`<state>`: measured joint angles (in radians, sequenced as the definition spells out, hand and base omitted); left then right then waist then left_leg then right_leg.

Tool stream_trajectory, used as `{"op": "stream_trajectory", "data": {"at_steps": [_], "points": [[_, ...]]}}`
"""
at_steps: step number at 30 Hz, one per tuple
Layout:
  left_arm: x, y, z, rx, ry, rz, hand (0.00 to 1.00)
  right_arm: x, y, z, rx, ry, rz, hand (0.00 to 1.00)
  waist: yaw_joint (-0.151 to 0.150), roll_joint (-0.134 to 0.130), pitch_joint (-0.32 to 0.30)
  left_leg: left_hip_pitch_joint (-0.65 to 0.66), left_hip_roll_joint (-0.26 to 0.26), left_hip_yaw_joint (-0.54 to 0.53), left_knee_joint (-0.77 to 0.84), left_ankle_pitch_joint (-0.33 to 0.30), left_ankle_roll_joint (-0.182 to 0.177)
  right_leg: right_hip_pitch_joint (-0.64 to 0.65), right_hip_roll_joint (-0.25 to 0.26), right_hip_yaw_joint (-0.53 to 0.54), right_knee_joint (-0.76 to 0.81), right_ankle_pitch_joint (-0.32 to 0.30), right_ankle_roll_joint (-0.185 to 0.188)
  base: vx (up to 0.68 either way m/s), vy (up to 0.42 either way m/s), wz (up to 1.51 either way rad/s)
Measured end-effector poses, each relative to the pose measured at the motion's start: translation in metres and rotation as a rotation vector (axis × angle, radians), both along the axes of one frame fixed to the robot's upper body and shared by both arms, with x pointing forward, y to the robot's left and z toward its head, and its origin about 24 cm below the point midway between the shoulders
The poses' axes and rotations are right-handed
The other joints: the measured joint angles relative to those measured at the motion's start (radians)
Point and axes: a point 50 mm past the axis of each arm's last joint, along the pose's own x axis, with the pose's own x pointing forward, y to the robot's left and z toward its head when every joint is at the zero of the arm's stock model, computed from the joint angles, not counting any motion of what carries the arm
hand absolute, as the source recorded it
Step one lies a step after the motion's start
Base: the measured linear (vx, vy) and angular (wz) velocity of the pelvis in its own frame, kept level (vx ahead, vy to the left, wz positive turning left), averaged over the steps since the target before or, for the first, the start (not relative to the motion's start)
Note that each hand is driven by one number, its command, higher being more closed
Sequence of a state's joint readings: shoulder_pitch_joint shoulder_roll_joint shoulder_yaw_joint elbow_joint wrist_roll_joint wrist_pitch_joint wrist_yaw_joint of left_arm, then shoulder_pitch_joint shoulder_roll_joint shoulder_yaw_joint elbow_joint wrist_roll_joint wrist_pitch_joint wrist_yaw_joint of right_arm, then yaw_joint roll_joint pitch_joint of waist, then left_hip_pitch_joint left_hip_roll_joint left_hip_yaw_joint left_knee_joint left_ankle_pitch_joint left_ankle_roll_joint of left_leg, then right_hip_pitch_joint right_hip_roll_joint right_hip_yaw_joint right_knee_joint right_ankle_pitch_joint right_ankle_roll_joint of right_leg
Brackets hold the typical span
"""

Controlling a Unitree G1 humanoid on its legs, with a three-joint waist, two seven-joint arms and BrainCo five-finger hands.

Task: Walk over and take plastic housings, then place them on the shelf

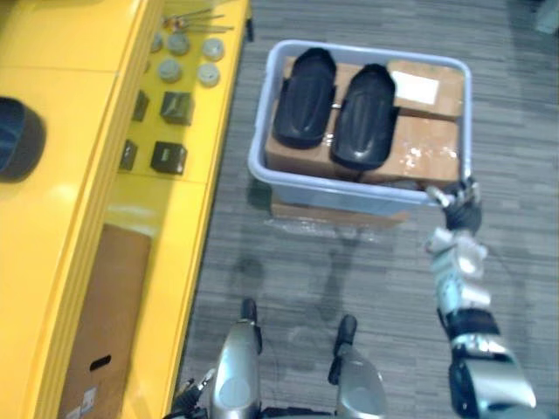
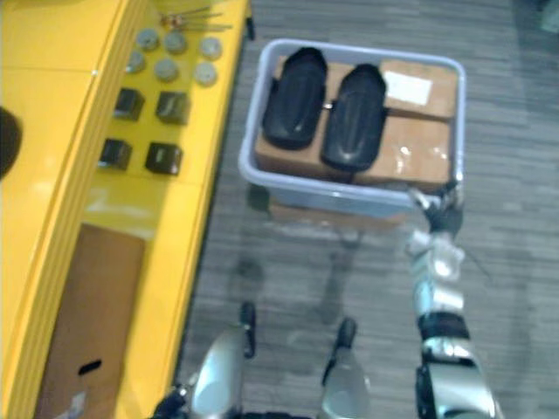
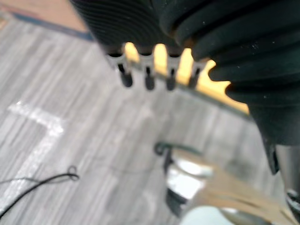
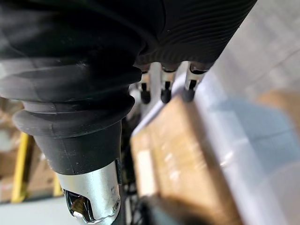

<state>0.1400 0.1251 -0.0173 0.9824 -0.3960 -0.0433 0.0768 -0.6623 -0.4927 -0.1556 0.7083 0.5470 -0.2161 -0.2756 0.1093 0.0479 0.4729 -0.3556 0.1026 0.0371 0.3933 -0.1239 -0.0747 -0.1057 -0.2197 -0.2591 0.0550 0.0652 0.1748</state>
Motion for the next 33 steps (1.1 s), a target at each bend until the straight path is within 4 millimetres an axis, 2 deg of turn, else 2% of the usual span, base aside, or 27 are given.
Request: {"op": "stream_trajectory", "data": {"at_steps": [1, 4, 8, 10, 15, 17, 20, 21, 25, 30, 33], "points": [[-0.001, -0.005, -0.001, -0.018, 0.001, -0.002, 0.00, 0.005, -0.007, 0.021, 0.002, -0.047, -0.024, 0.00, 0.004, 0.016, 0.011, -0.012, -0.011, -0.011, 0.004, 0.004, 0.006, -0.009, -0.010, -0.017, 0.016, -0.002, -0.002, -0.04, 0.058, 0.20], [-0.002, -0.013, -0.003, -0.061, 0.002, 0.018, 0.00, 0.011, -0.025, 0.059, -0.016, -0.102, -0.084, 0.00, 0.027, 0.058, 0.033, -0.055, -0.037, -0.038, 0.030, 0.005, 0.008, -0.045, -0.037, -0.043, 0.071, -0.021, 0.003, -0.06, 0.086, 0.27], [-0.005, -0.022, -0.005, -0.098, 0.010, -0.002, 0.00, 0.013, -0.038, 0.076, -0.037, -0.069, -0.175, 0.00, 0.061, 0.088, 0.051, -0.107, -0.054, -0.065, 0.061, 0.007, 0.012, -0.086, -0.055, -0.067, 0.119, -0.041, 0.009, -0.07, 0.046, 0.24], [-0.005, -0.031, -0.006, -0.129, 0.003, -0.028, 0.00, 0.010, -0.052, 0.090, -0.043, -0.032, -0.260, 0.00, 0.080, 0.110, 0.058, -0.135, -0.070, -0.081, 0.071, 0.013, 0.021, -0.110, -0.071, -0.080, 0.152, -0.052, 0.015, -0.08, 0.037, 0.23], [-0.011, -0.041, -0.009, -0.172, 0.024, -0.053, 0.00, 0.001, -0.073, 0.103, -0.069, 0.090, -0.433, 0.00, 0.108, 0.117, 0.056, -0.163, -0.094, -0.091, 0.072, 0.023, 0.030, -0.142, -0.096, -0.092, 0.179, -0.060, 0.022, -0.04, 0.028, 0.13], [-0.010, -0.045, -0.008, -0.183, 0.018, -0.074, 0.00, -0.006, -0.083, 0.109, -0.122, 0.152, -0.502, 0.00, 0.123, 0.129, 0.048, -0.176, -0.106, -0.092, 0.076, 0.026, 0.035, -0.157, -0.112, -0.094, 0.194, -0.064, 0.028, -0.01, 0.034, 0.12], [-0.011, -0.049, -0.008, -0.199, 0.017, -0.091, 0.00, -0.015, -0.095, 0.113, -0.096, 0.201, -0.608, 0.00, 0.139, 0.160, 0.027, -0.206, -0.116, -0.105, 0.093, 0.026, 0.036, -0.173, -0.121, -0.105, 0.205, -0.067, 0.031, 0.00, 0.031, 0.16], [-0.010, -0.050, -0.008, -0.200, 0.017, -0.099, 0.00, -0.016, -0.096, 0.113, -0.085, 0.207, -0.630, 0.00, 0.143, 0.163, 0.025, -0.209, -0.118, -0.105, 0.095, 0.026, 0.036, -0.176, -0.123, -0.105, 0.208, -0.068, 0.032, -0.01, 0.021, 0.04], [-0.011, -0.056, -0.009, -0.227, 0.018, -0.111, 0.00, -0.031, -0.110, 0.107, -0.038, 0.289, -0.786, 0.00, 0.173, 0.196, 0.002, -0.230, -0.129, -0.107, 0.109, 0.024, 0.039, -0.198, -0.138, -0.105, 0.231, -0.076, 0.036, -0.03, 0.020, 0.04], [-0.014, -0.060, -0.010, -0.246, 0.029, -0.137, 0.00, -0.037, -0.118, 0.107, -0.060, 0.353, -0.802, 0.00, 0.188, 0.233, -0.025, -0.258, -0.130, -0.109, 0.139, 0.012, 0.044, -0.220, -0.144, -0.106, 0.257, -0.087, 0.036, -0.03, 0.011, 0.01], [-0.017, -0.063, -0.011, -0.265, 0.039, -0.151, 0.00, -0.044, -0.126, 0.106, -0.066, 0.397, -0.792, 0.00, 0.212, 0.259, -0.044, -0.277, -0.131, -0.108, 0.140, 0.009, 0.041, -0.243, -0.148, -0.104, 0.266, -0.091, 0.032, 0.00, 0.000, 0.00]]}}
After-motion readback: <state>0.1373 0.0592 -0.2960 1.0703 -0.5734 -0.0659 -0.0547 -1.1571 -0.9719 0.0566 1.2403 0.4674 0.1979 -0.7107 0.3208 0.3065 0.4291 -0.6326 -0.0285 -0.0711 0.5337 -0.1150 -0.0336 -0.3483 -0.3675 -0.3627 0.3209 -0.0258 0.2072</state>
